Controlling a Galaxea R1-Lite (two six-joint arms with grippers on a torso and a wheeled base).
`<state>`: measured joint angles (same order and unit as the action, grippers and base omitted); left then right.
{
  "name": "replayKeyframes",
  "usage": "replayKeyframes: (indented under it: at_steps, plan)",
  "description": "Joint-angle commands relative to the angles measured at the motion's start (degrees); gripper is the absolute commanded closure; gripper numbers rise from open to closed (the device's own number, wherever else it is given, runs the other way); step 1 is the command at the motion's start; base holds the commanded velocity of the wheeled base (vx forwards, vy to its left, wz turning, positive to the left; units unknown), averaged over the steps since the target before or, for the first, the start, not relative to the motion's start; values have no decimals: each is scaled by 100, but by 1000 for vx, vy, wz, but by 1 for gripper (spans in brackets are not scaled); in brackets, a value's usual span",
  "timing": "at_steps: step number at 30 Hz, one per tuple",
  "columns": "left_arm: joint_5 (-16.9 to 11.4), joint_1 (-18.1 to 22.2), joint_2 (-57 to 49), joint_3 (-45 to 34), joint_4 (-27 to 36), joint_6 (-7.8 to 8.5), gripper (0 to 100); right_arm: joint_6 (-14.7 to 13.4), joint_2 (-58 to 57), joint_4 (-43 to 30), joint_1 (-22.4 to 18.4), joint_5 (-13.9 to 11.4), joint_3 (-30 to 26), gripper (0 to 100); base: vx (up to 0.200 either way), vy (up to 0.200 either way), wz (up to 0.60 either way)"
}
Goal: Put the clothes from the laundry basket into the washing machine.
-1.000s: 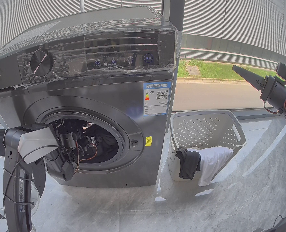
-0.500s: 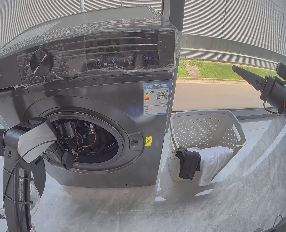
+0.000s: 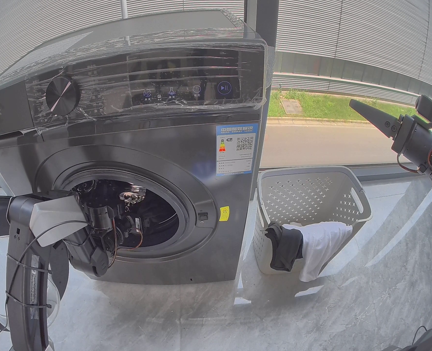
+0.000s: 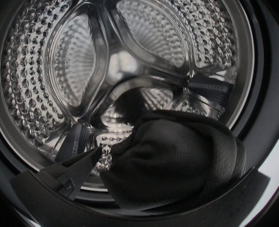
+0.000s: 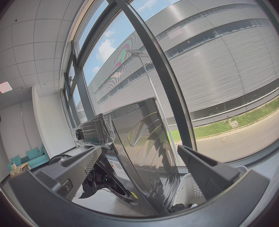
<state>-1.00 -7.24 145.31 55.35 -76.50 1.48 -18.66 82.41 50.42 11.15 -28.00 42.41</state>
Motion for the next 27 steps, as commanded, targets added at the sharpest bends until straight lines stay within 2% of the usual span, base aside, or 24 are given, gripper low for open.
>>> replayKeyframes:
  at_steps: [1, 3, 4, 5, 8, 10, 12, 14, 16, 18, 19, 20, 23, 25, 27]
  plan:
    - [109, 126, 340, 1453, 170, 213, 0, -6, -32, 3, 10, -4, -40, 0, 0, 0, 0]
    - [223, 74, 278, 1356, 117, 28, 0, -6, -32, 3, 1, -4, -40, 0, 0, 0, 0]
    - [232, 65, 278, 1347, 117, 19, 0, -6, -32, 3, 1, -4, -31, 0, 0, 0, 0]
    - [267, 12, 252, 1330, 38, -112, 0, -6, -23, 3, 1, -4, -31, 0, 0, 0, 0]
    - [293, 12, 243, 1541, -32, -130, 0, -6, -5, 3, 1, -12, -22, 0, 0, 0, 0]
    - [337, -5, 226, 1734, -58, -209, 0, -6, -5, 3, 1, -12, -31, 0, 0, 0, 0]
    - [460, -49, 164, 1708, -50, -394, 0, -6, -14, 3, 1, -12, -31, 0, 0, 0, 0]
    - [715, -102, 120, 1585, -41, -622, 0, -6, -14, 3, 1, -12, -31, 0, 0, 0, 0]
    - [1374, -208, 129, 1180, 29, -1229, 0, -6, -5, 3, 1, -12, -22, 0, 0, 0, 0]
    - [1752, -260, 155, 1040, 135, -1800, 0, -6, -5, 3, 1, -12, -14, 0, 0, 0, 0]
    - [1814, -278, 164, 1066, 170, -1897, 0, -6, -5, 3, 1, -12, -5, 0, 0, 0, 0]
    - [1972, -313, 173, 1172, 232, -2125, 0, -14, -23, 3, 1, -12, -14, 0, 0, 0, 0]
    - [2007, -304, 208, 1646, 205, -2134, 0, -14, -32, 3, -8, -12, -31, 0, 0, 0, 0]
    - [2007, -313, 243, 2042, 232, -2072, 0, -14, -23, 3, -8, -21, -22, 0, 0, 0, 0]
    - [1990, -313, 234, 2086, 240, -2002, 0, -14, -5, 3, -8, -21, -22, 0, 0, 0, 0]
